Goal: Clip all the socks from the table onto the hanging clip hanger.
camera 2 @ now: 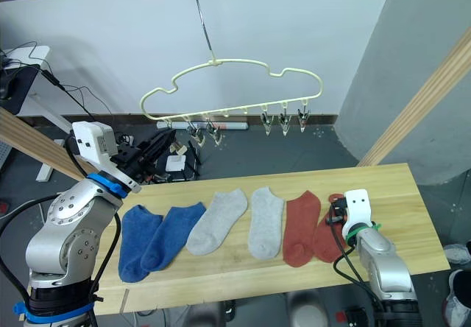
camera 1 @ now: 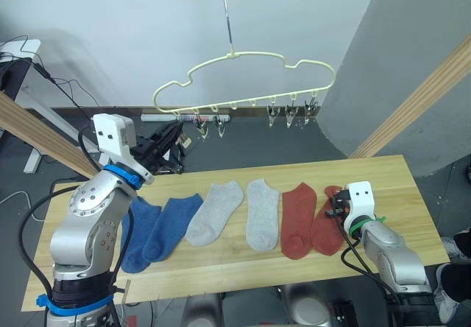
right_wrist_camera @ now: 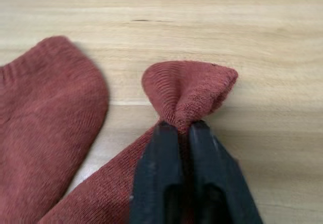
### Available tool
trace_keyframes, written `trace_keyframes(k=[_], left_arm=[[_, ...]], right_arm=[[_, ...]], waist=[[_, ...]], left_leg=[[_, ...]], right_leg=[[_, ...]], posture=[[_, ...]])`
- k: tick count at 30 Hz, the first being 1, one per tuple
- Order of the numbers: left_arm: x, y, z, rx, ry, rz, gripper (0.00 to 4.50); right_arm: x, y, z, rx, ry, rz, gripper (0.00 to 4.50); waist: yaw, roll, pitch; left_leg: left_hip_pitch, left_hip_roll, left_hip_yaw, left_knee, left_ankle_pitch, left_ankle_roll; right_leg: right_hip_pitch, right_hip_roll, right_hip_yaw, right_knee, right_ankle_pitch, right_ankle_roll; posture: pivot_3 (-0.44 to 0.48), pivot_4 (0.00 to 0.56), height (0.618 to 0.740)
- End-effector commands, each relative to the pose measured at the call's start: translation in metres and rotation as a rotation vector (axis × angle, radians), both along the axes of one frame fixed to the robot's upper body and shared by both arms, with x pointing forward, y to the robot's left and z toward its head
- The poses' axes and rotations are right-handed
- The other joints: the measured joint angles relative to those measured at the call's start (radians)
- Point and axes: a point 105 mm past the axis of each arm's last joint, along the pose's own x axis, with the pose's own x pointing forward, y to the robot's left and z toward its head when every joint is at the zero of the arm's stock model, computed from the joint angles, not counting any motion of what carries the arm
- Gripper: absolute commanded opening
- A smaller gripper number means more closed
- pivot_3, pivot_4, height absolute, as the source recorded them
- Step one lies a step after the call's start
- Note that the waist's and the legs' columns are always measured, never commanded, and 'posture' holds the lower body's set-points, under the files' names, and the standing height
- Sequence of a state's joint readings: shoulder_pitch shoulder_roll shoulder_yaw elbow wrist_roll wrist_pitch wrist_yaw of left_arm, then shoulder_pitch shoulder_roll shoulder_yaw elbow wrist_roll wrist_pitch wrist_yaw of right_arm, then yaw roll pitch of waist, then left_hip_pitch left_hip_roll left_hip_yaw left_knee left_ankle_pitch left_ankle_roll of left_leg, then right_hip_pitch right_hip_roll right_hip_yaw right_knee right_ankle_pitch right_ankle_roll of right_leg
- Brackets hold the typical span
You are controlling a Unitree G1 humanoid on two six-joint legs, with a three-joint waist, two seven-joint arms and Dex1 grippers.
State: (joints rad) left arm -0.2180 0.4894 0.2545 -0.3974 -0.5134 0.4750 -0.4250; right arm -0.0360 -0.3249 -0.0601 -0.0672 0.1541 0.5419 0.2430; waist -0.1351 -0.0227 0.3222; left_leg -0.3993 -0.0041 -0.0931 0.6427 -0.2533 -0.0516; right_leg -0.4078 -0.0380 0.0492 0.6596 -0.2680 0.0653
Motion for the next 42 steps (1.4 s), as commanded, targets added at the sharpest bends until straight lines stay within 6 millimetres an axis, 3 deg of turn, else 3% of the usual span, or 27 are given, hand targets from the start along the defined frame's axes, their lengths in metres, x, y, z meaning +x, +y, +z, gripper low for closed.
trace_keyframes(k=[1, 5, 7, 9, 17, 26, 42], left_arm=[[-0.002, 0.006, 0.005, 0.006, -0.015, 0.016, 0.00], [-0.003, 0.004, 0.005, 0.003, 0.004, -0.022, 0.00], [-0.004, 0.004, 0.008, -0.006, 0.020, -0.047, 0.00], [-0.005, 0.004, 0.010, -0.010, 0.034, -0.068, 0.00], [-0.009, -0.001, 0.013, -0.047, 0.102, -0.154, 0.00], [-0.012, -0.009, 0.018, -0.077, 0.122, -0.200, 0.00], [-0.015, -0.020, 0.017, -0.122, 0.155, -0.249, 0.00]], right_arm=[[-0.004, 0.002, 0.014, -0.081, -0.055, 0.110, 0.02], [-0.004, 0.022, 0.050, -0.184, -0.178, 0.341, 0.02], [-0.008, 0.052, 0.079, -0.283, -0.293, 0.596, 0.02], [-0.013, 0.074, 0.096, -0.324, -0.359, 0.760, 0.02], [-0.023, 0.152, 0.128, -0.389, -0.513, 1.239, 0.02], [-0.002, 0.208, 0.130, -0.344, -0.524, 1.310, 0.02], [0.007, 0.251, 0.140, -0.301, -0.590, 1.318, 0.02]], waist=[[0.000, 0.000, 0.002], [-0.004, 0.000, 0.013], [-0.005, 0.000, 0.017], [-0.008, 0.000, 0.020], [-0.004, -0.009, 0.033], [0.000, -0.009, 0.034], [-0.003, -0.009, 0.035]], left_leg=[[0.000, 0.000, 0.000, 0.000, 0.000, 0.000], [0.000, 0.000, 0.001, 0.000, 0.000, 0.000], [0.000, 0.000, 0.004, 0.000, 0.000, 0.000], [0.001, 0.000, 0.008, 0.000, 0.000, 0.000], [0.000, 0.001, 0.011, 0.000, 0.000, 0.000], [-0.003, 0.007, 0.012, 0.000, -0.001, -0.001], [-0.003, 0.008, 0.012, 0.000, -0.001, -0.002]], right_leg=[[0.000, 0.000, 0.000, 0.000, 0.000, 0.000], [0.000, 0.000, 0.001, 0.000, 0.000, 0.000], [-0.002, 0.000, 0.004, 0.001, 0.000, 0.001], [-0.003, 0.001, 0.008, 0.002, 0.000, 0.002], [-0.005, 0.001, 0.013, 0.001, 0.002, 0.002], [-0.012, 0.000, 0.016, 0.004, 0.005, -0.002], [-0.013, 0.000, 0.016, 0.004, 0.005, -0.003]], posture=[[-0.185, 0.365, 0.740], [-0.188, 0.368, 0.740], [-0.191, 0.372, 0.740], [-0.190, 0.375, 0.740], [-0.190, 0.380, 0.740], [-0.179, 0.382, 0.740], [-0.185, 0.382, 0.740]])
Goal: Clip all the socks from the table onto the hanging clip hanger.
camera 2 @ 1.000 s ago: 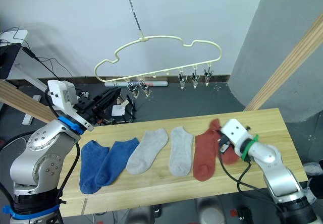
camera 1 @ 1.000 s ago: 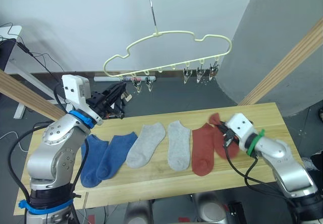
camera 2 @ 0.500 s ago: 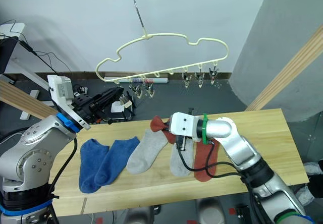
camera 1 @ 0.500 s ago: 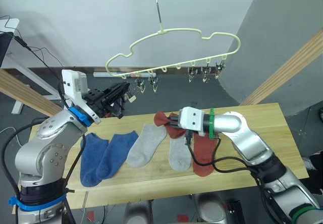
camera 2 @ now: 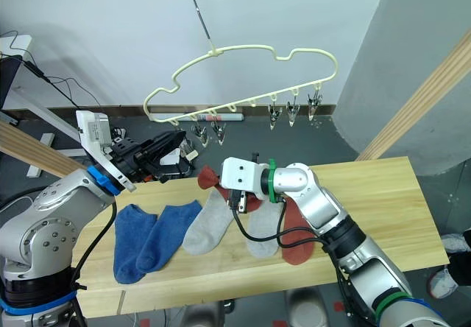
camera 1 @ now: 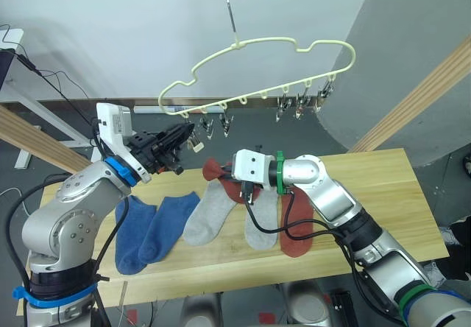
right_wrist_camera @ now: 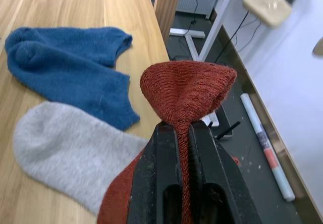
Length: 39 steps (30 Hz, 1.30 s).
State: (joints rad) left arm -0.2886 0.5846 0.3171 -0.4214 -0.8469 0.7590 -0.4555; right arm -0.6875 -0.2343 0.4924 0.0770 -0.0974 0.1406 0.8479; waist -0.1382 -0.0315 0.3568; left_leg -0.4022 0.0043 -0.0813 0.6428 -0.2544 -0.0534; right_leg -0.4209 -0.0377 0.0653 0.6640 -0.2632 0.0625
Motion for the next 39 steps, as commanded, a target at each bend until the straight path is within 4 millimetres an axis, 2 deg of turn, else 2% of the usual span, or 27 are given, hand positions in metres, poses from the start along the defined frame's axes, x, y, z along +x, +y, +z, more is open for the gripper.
trace_keyframes(k=[1, 10, 24, 25, 26, 29, 33, 34, 36, 39], left_arm=[[-0.005, -0.005, 0.004, 0.001, -0.014, -0.025, 0.00], [-0.009, -0.009, 0.000, -0.010, 0.006, -0.042, 0.00], [-0.006, -0.002, -0.005, -0.004, 0.020, -0.012, 0.00], [-0.006, -0.002, -0.005, -0.002, 0.017, -0.007, 0.60], [-0.005, -0.001, -0.005, 0.001, 0.015, -0.004, 0.82], [-0.006, -0.001, -0.007, 0.003, 0.021, -0.006, 1.90], [-0.008, 0.000, -0.009, 0.012, 0.030, -0.012, 3.02], [-0.008, 0.001, -0.010, 0.023, 0.028, -0.009, 3.05], [-0.010, 0.002, -0.012, 0.047, 0.025, -0.002, 3.05], [-0.011, 0.004, -0.014, 0.087, 0.006, 0.015, 3.05]], right_arm=[[-0.003, 0.013, 0.015, 0.048, -0.059, 0.035, 0.02], [0.000, 0.023, 0.032, 0.136, -0.117, 0.032, 0.02], [0.001, 0.026, 0.040, 0.184, -0.141, 0.025, 0.02], [0.000, 0.027, 0.040, 0.184, -0.138, 0.029, 0.00], [0.000, 0.027, 0.040, 0.184, -0.135, 0.032, 0.00], [-0.003, 0.028, 0.039, 0.188, -0.121, 0.050, 0.00], [-0.006, 0.029, 0.039, 0.205, -0.086, 0.059, 0.00], [-0.007, 0.029, 0.036, 0.193, -0.069, 0.063, 0.56], [-0.009, 0.028, 0.031, 0.153, -0.089, 0.074, 1.12], [-0.011, 0.025, 0.028, 0.143, -0.080, 0.076, 1.12]], waist=[[0.000, 0.000, 0.000], [0.000, 0.000, 0.000], [0.000, 0.000, 0.000], [0.000, 0.000, 0.000], [0.000, 0.000, 0.000], [0.000, 0.000, 0.000], [0.000, 0.000, 0.000], [0.000, 0.000, 0.000], [0.000, 0.000, 0.000], [0.000, 0.000, 0.000]], left_leg=[[0.000, 0.000, 0.000, 0.000, 0.000, 0.000], [0.000, 0.000, 0.000, 0.000, 0.000, -0.001], [0.000, 0.001, 0.000, 0.000, -0.001, -0.001], [0.000, 0.001, 0.000, 0.000, -0.001, -0.001], [0.000, 0.001, 0.000, 0.000, -0.001, -0.001], [0.000, 0.001, 0.000, 0.000, -0.001, -0.001], [0.000, 0.001, 0.000, 0.000, -0.001, -0.001], [0.000, 0.001, 0.000, 0.000, -0.001, -0.001], [0.000, 0.001, 0.000, 0.000, -0.001, -0.001], [0.000, 0.001, 0.000, 0.000, -0.001, -0.001]], right_leg=[[0.000, 0.000, 0.000, 0.000, 0.000, 0.000], [0.000, 0.000, 0.000, 0.000, 0.000, 0.000], [0.000, 0.000, 0.000, 0.000, 0.000, 0.000], [0.000, 0.000, 0.000, 0.000, 0.000, 0.000], [0.000, 0.000, 0.000, 0.000, 0.000, 0.000], [0.000, 0.000, 0.000, 0.000, 0.000, 0.000], [-0.001, 0.000, 0.000, 0.000, 0.000, 0.000], [-0.001, 0.000, 0.000, 0.000, 0.000, 0.000], [-0.001, 0.000, 0.000, 0.000, 0.000, 0.000], [-0.001, 0.000, 0.000, 0.000, 0.000, 0.000]], posture=[[-0.185, 0.382, 0.740], [-0.180, 0.376, 0.740], [-0.179, 0.375, 0.740], [-0.179, 0.375, 0.740], [-0.179, 0.375, 0.740], [-0.179, 0.375, 0.740], [-0.179, 0.375, 0.740], [-0.179, 0.375, 0.740], [-0.175, 0.372, 0.740], [-0.175, 0.372, 0.740]])
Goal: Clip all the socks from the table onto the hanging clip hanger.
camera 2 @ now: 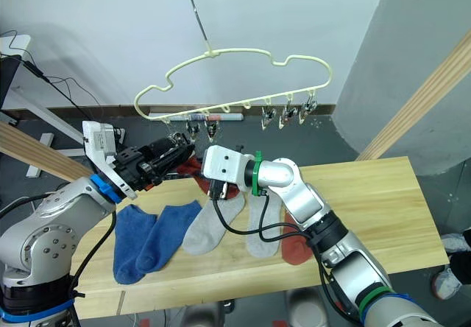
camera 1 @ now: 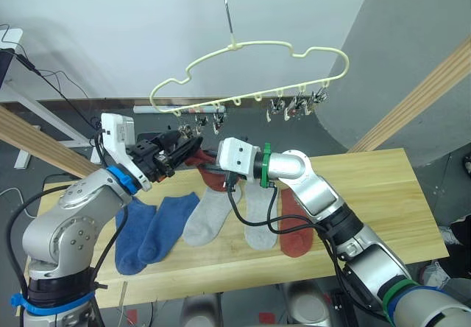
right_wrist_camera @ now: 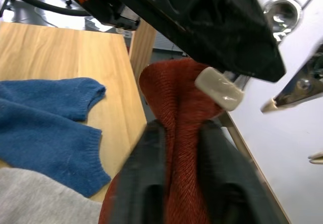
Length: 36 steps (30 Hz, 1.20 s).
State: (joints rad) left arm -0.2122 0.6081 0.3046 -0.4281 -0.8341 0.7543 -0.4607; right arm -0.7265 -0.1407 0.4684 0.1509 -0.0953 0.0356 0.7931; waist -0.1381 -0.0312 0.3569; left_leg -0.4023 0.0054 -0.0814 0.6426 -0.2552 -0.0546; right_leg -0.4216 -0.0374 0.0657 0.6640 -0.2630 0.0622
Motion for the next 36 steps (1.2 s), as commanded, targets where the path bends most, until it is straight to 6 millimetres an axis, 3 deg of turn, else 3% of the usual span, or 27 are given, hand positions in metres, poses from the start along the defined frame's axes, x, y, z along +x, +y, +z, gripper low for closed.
trace_keyframes(k=[1, 4, 7, 14, 18, 27, 36], left_arm=[[-0.005, -0.002, 0.007, 0.057, -0.064, -0.004, 3.05], [-0.005, 0.002, 0.007, 0.108, -0.125, 0.044, 3.05], [-0.007, 0.006, 0.010, 0.191, -0.224, 0.095, 3.05], [-0.022, -0.018, 0.003, 0.206, -0.292, 0.027, 3.05], [-0.018, -0.027, 0.004, 0.183, -0.343, 0.085, 3.05], [-0.008, -0.033, -0.007, 0.137, -0.372, 0.196, 3.05], [0.001, -0.037, -0.008, 0.087, -0.402, 0.266, 3.05]], right_arm=[[-0.011, 0.002, 0.007, 0.018, -0.018, 0.044, 1.12], [-0.015, -0.017, 0.005, -0.004, 0.006, 0.039, 1.12], [-0.025, -0.049, 0.010, -0.029, 0.039, 0.039, 1.12], [-0.047, -0.108, 0.041, -0.023, 0.142, 0.015, 1.12], [-0.051, -0.129, 0.061, 0.022, 0.184, -0.041, 1.12], [-0.050, -0.153, 0.082, 0.080, 0.211, -0.190, 1.12], [-0.052, -0.166, 0.082, 0.099, 0.223, -0.279, 1.12]], waist=[[0.000, 0.000, 0.000], [0.001, 0.000, 0.000], [0.006, 0.000, 0.000], [0.018, 0.001, 0.001], [0.021, 0.001, 0.001], [0.020, 0.001, 0.002], [0.012, 0.001, 0.002]], left_leg=[[0.000, 0.000, 0.000, 0.000, 0.000, 0.000], [0.000, 0.000, 0.000, 0.000, 0.000, 0.000], [-0.001, 0.000, 0.000, 0.000, 0.000, -0.001], [-0.002, 0.001, 0.000, 0.000, -0.001, 0.000], [-0.002, 0.000, 0.002, 0.001, -0.001, 0.000], [-0.003, 0.000, 0.005, 0.001, -0.001, 0.000], [-0.006, 0.000, 0.004, 0.003, -0.001, 0.000]], right_leg=[[0.000, 0.000, 0.000, 0.000, 0.000, 0.000], [0.000, 0.000, 0.000, 0.000, 0.000, 0.000], [0.000, -0.001, 0.000, -0.002, 0.000, 0.000], [-0.001, 0.000, 0.000, -0.002, 0.000, 0.000], [0.000, 0.001, 0.000, -0.002, 0.000, 0.000], [0.000, 0.002, 0.000, -0.002, 0.000, 0.000], [-0.001, 0.002, -0.001, -0.003, 0.000, 0.000]], posture=[[-0.175, 0.372, 0.740], [-0.177, 0.374, 0.740], [-0.180, 0.376, 0.740], [-0.190, 0.374, 0.740], [-0.212, 0.373, 0.740], [-0.262, 0.374, 0.740], [-0.292, 0.369, 0.740]])
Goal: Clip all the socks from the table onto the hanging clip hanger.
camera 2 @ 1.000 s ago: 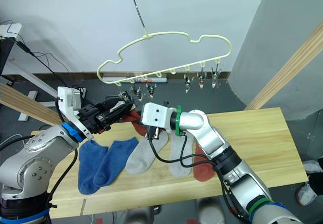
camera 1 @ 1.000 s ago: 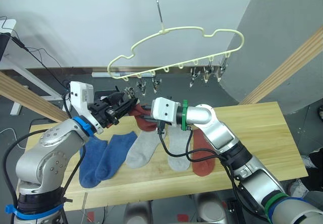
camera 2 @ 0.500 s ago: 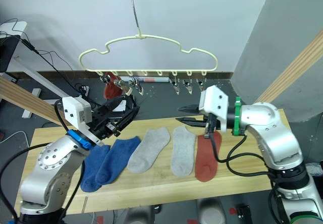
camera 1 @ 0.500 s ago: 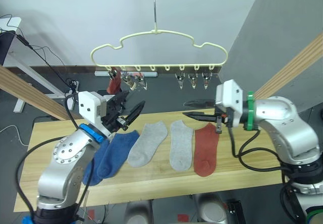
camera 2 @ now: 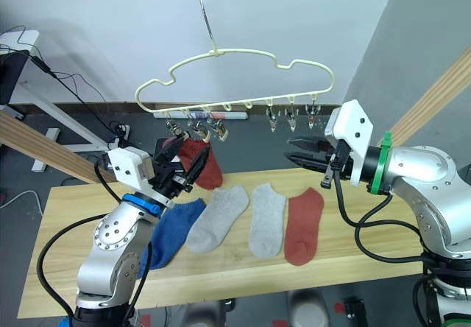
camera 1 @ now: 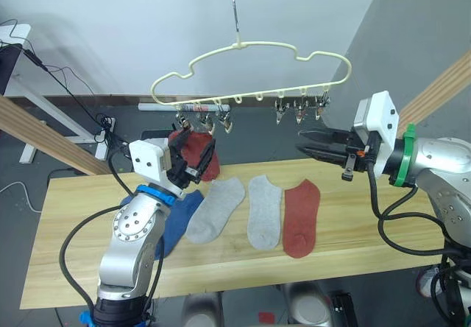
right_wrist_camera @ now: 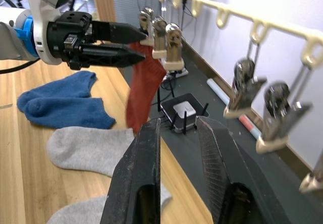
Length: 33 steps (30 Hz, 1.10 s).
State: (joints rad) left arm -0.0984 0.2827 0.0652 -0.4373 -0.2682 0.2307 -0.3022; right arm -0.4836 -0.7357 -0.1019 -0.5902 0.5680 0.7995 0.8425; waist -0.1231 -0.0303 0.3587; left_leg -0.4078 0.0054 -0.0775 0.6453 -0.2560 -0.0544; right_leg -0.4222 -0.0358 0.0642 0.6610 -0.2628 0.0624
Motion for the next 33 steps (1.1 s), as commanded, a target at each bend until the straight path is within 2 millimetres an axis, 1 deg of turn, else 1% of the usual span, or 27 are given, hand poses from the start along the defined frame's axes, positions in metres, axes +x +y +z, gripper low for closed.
trace_keyframes(k=[1, 3, 6, 10, 15, 21, 25, 28, 33], left_arm=[[-0.004, -0.006, 0.011, 0.010, -0.077, -0.014, 3.05], [-0.003, -0.007, 0.011, 0.008, -0.087, -0.004, 3.05], [0.001, 0.000, 0.014, 0.005, -0.111, 0.050, 3.05], [0.004, 0.004, 0.017, -0.007, -0.124, 0.076, 3.05], [0.002, 0.003, 0.022, -0.018, -0.148, 0.091, 3.05], [0.001, 0.003, 0.021, -0.023, -0.148, 0.107, 3.05], [0.004, 0.010, 0.028, -0.032, -0.171, 0.145, 3.05], [0.003, 0.014, 0.030, -0.031, -0.174, 0.174, 3.05], [0.006, 0.013, 0.030, -0.055, -0.162, 0.176, 3.05]], right_arm=[[-0.010, 0.000, 0.009, 0.003, -0.049, 0.001, 1.12], [-0.011, 0.000, 0.007, -0.002, -0.045, -0.001, 1.12], [-0.011, -0.001, 0.007, -0.007, -0.041, -0.005, 1.12], [-0.011, -0.003, 0.007, -0.012, -0.039, -0.012, 1.12], [-0.010, -0.004, 0.007, -0.017, -0.038, -0.015, 1.12], [-0.010, -0.004, 0.007, -0.014, -0.040, -0.022, 1.12], [-0.010, -0.004, 0.006, -0.015, -0.038, -0.022, 1.12], [-0.009, -0.005, 0.006, -0.015, -0.037, -0.024, 1.12], [-0.008, -0.004, 0.006, -0.012, -0.037, -0.021, 1.12]], waist=[[-0.009, 0.000, 0.000], [-0.015, 0.000, 0.000], [-0.018, 0.000, 0.000], [-0.020, 0.000, 0.000], [-0.021, 0.000, 0.000], [-0.021, 0.000, 0.000], [-0.021, 0.000, 0.000], [-0.021, 0.000, 0.000], [-0.021, 0.000, 0.000]], left_leg=[[0.000, 0.000, 0.000, 0.000, 0.000, 0.000], [0.000, 0.000, 0.000, 0.000, 0.000, 0.000], [0.000, 0.000, 0.000, 0.000, 0.000, 0.000], [0.000, 0.000, 0.000, 0.000, 0.000, 0.000], [0.000, 0.000, 0.000, 0.000, 0.000, 0.000], [0.000, 0.000, 0.000, 0.000, 0.000, 0.000], [0.000, 0.000, 0.000, 0.000, 0.000, 0.000], [0.000, 0.000, 0.000, 0.001, 0.000, 0.000], [0.000, 0.000, 0.000, 0.000, 0.000, 0.000]], right_leg=[[0.000, 0.000, 0.000, 0.000, 0.000, 0.000], [0.000, 0.000, 0.000, 0.000, 0.000, 0.000], [0.000, 0.000, 0.000, 0.000, 0.000, 0.000], [0.000, 0.000, 0.000, 0.000, 0.000, 0.000], [0.000, 0.000, 0.000, 0.000, 0.000, 0.000], [0.000, 0.000, 0.000, 0.000, 0.000, 0.000], [0.000, 0.000, 0.000, 0.000, 0.000, 0.000], [0.000, 0.001, 0.000, 0.001, 0.000, 0.000], [0.000, 0.000, 0.000, 0.000, 0.000, 0.000]], posture=[[-0.292, 0.369, 0.740], [-0.300, 0.370, 0.740], [-0.301, 0.370, 0.740], [-0.303, 0.372, 0.740], [-0.306, 0.373, 0.740], [-0.304, 0.375, 0.740], [-0.305, 0.374, 0.740], [-0.301, 0.374, 0.740], [-0.297, 0.374, 0.740]])
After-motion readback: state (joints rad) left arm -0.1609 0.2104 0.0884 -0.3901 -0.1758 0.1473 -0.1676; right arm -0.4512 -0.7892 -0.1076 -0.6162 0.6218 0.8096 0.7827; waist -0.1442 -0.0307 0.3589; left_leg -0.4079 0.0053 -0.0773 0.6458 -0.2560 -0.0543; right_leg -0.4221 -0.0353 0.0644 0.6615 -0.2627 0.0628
